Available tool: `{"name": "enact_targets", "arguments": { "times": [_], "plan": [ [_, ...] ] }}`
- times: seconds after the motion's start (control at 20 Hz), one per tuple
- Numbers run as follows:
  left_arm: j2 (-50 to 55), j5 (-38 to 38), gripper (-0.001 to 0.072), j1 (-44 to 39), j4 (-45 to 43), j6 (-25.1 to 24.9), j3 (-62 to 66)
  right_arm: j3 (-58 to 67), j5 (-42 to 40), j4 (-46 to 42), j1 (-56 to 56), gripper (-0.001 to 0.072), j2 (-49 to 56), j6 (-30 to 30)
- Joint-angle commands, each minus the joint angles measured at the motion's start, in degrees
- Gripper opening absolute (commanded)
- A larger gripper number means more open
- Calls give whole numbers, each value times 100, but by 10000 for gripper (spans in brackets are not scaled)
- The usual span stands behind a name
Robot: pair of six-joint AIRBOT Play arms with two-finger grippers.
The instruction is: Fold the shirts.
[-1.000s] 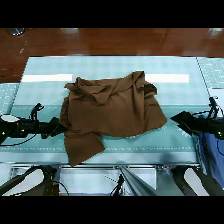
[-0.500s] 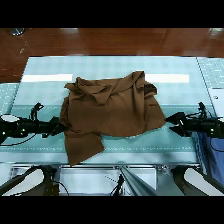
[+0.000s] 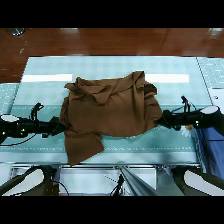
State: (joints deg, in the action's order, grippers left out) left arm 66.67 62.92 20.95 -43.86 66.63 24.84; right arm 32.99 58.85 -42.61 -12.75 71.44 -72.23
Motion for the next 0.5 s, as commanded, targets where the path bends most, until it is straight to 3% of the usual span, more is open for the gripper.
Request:
{"name": "enact_targets", "arguments": {
  "times": [0.0, 0.25, 0.45],
  "plan": [
    [-101, 175, 17, 4, 385, -11, 249, 896, 566, -138, 380, 23, 46, -42],
    [-957, 83, 17, -2, 2719, -170, 2149, 4308, 1405, -483, 352, 22, 46, -743],
    [-1405, -310, 15, 11, 2848, -87, 4739, 7381, 1622, -881, 352, 22, 15, -1202]
  ]
}}
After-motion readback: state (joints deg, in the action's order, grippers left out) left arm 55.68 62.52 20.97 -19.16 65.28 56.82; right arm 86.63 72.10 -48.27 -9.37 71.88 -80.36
